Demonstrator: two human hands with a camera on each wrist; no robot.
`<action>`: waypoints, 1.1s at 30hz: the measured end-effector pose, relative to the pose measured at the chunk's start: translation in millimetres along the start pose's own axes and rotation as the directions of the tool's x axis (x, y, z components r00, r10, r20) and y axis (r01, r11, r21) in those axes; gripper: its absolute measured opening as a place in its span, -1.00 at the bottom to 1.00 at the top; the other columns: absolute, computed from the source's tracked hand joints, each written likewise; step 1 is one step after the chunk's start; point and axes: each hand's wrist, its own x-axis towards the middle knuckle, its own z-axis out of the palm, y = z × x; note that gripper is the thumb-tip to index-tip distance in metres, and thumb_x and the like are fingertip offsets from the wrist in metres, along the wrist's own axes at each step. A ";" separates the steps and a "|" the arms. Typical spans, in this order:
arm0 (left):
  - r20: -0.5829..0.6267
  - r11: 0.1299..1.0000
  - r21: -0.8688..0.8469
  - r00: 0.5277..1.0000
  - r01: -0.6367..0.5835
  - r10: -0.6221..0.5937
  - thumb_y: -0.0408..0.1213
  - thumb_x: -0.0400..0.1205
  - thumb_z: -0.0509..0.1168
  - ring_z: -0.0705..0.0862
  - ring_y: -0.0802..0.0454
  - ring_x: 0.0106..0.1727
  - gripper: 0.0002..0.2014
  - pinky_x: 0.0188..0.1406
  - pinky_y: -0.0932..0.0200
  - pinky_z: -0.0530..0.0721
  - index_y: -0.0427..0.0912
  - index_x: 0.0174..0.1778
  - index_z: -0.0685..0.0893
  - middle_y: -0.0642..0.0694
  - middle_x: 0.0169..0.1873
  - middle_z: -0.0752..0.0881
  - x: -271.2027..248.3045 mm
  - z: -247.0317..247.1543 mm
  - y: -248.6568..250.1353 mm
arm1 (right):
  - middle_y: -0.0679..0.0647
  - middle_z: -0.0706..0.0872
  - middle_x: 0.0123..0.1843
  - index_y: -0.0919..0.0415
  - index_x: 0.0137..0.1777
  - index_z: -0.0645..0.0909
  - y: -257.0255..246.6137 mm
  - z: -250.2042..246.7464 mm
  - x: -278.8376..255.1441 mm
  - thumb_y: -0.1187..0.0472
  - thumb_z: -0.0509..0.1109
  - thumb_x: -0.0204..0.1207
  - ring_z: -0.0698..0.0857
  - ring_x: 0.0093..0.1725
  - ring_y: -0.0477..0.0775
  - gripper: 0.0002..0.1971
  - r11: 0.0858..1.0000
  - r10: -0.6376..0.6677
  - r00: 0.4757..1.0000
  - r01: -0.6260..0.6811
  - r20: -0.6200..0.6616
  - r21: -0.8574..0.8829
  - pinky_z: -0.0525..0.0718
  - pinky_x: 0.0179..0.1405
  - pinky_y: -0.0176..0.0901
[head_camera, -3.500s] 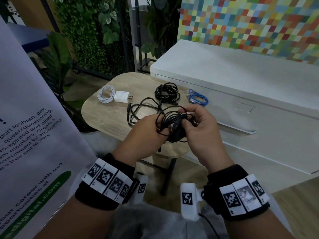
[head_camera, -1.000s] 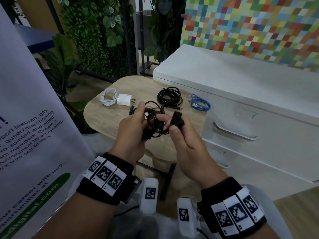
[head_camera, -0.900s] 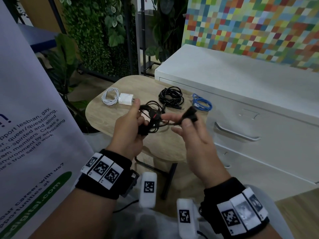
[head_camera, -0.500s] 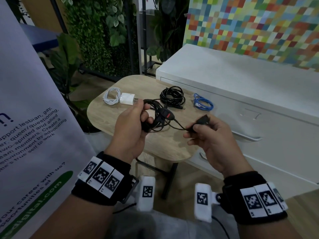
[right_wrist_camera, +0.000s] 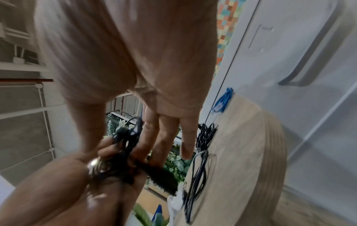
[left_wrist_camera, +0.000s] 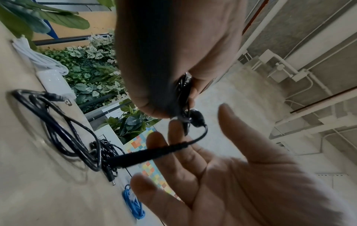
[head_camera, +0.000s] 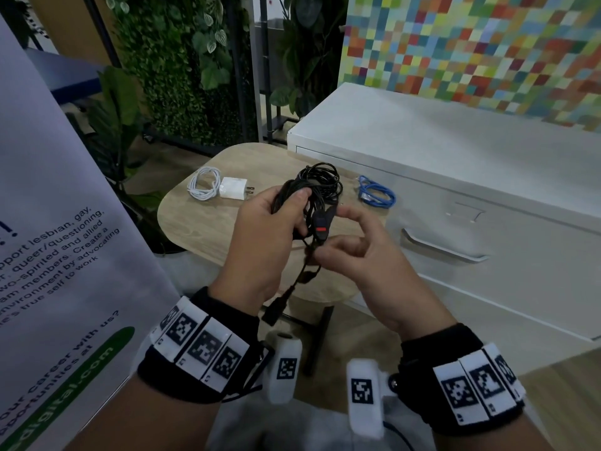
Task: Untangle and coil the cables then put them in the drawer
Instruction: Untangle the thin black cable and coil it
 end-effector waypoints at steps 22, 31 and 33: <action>0.083 0.920 -0.281 0.962 0.272 -0.259 -0.20 0.87 0.17 0.51 0.11 -0.48 -0.73 -0.08 -0.07 0.64 -0.16 -0.10 0.64 0.01 -0.49 0.44 -7.6 7.9 4.9 | -0.10 0.67 -0.01 0.05 -0.01 0.87 20.0 -33.3 19.6 0.18 0.59 0.53 0.58 0.02 -0.02 -0.92 0.532 -0.554 0.826 0.254 -0.105 -0.808 0.60 0.04 0.00; 0.014 0.966 -0.169 0.980 0.198 -0.198 -0.22 0.86 0.19 0.53 0.05 -0.42 -0.74 -0.40 0.20 0.65 -0.18 -0.11 0.64 -0.02 -0.48 0.45 -0.1 -1.0 1.3 | 0.28 0.87 -0.12 0.19 0.20 0.46 -5.8 -31.6 1.9 0.50 0.54 0.38 0.86 -0.05 0.19 -0.53 0.978 -0.095 0.987 0.068 0.130 0.195 0.74 -0.06 -0.18; 0.019 0.971 -0.150 0.983 0.186 -0.185 -0.23 0.86 0.19 0.55 0.04 -0.42 -0.74 -0.37 0.20 0.66 -0.19 -0.10 0.65 -0.04 -0.46 0.44 -0.9 0.1 -0.6 | 0.23 0.80 -0.23 0.20 0.21 0.45 -5.9 -28.6 2.0 0.45 0.50 0.39 0.86 -0.10 0.35 -0.56 0.958 -0.072 0.990 0.034 0.123 0.286 0.78 -0.02 0.02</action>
